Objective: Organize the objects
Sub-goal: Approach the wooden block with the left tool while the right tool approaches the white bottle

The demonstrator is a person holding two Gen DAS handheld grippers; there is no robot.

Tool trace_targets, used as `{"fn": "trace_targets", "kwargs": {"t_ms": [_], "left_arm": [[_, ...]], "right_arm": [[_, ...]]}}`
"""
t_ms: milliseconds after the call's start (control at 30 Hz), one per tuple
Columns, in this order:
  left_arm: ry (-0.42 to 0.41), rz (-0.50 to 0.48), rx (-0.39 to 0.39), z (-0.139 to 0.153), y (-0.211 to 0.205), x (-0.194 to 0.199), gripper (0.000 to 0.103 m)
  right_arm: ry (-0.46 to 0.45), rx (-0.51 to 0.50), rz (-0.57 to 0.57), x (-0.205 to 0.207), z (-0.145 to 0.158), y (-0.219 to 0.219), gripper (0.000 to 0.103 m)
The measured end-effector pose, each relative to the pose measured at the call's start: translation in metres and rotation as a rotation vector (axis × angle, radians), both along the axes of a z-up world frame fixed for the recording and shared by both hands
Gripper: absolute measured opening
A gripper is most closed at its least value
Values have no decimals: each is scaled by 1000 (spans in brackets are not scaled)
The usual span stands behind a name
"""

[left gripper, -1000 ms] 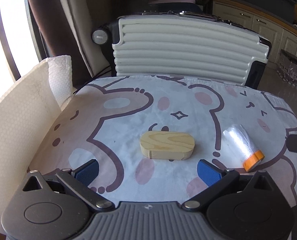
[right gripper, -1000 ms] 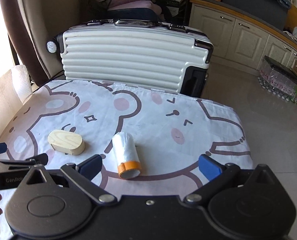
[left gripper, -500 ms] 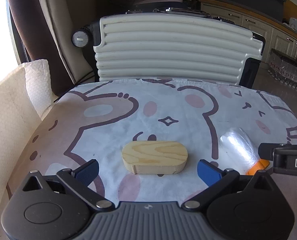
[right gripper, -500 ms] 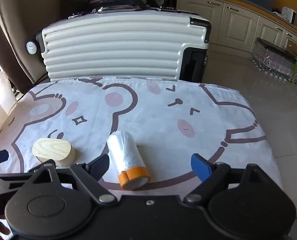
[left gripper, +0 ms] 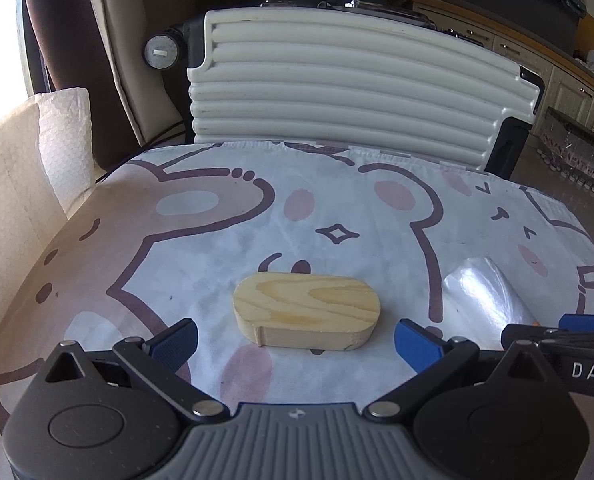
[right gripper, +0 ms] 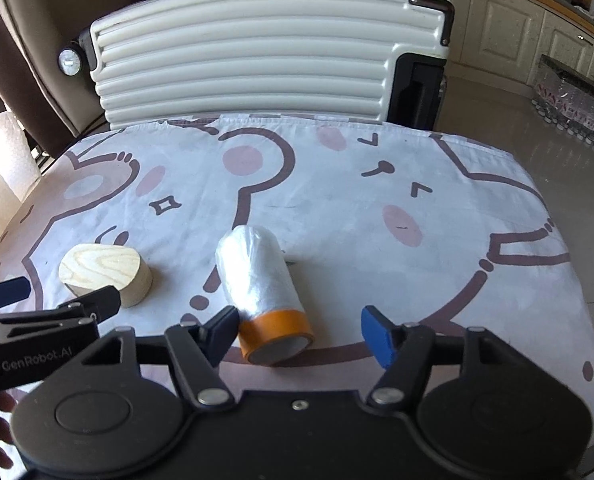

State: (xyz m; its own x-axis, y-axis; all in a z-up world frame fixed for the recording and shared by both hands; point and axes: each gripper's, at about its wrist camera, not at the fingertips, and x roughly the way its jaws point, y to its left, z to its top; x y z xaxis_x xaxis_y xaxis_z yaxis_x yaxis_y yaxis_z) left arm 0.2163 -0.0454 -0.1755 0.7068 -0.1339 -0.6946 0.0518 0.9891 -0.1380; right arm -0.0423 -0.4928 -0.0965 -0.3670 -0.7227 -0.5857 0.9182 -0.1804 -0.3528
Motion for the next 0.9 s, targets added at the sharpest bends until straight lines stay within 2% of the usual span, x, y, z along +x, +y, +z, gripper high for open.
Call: {"fn": "trace_targets", "kwargs": {"t_ms": [133,400,567,900], "left_arm": [[-4,8,-12,-1,0,3,103],[-3,12,11,-8,-4,9,103],[17,42,19,-15,-4,13,103],[40,79,-9,-23,-10,23,103]], "right_arm": [[-6,18,19,5,0,2,40],[-2,52,15,7,3,13,40],[-41,76,-17,3,7,24,39],[-50,130,5,8,11,44,39]]}}
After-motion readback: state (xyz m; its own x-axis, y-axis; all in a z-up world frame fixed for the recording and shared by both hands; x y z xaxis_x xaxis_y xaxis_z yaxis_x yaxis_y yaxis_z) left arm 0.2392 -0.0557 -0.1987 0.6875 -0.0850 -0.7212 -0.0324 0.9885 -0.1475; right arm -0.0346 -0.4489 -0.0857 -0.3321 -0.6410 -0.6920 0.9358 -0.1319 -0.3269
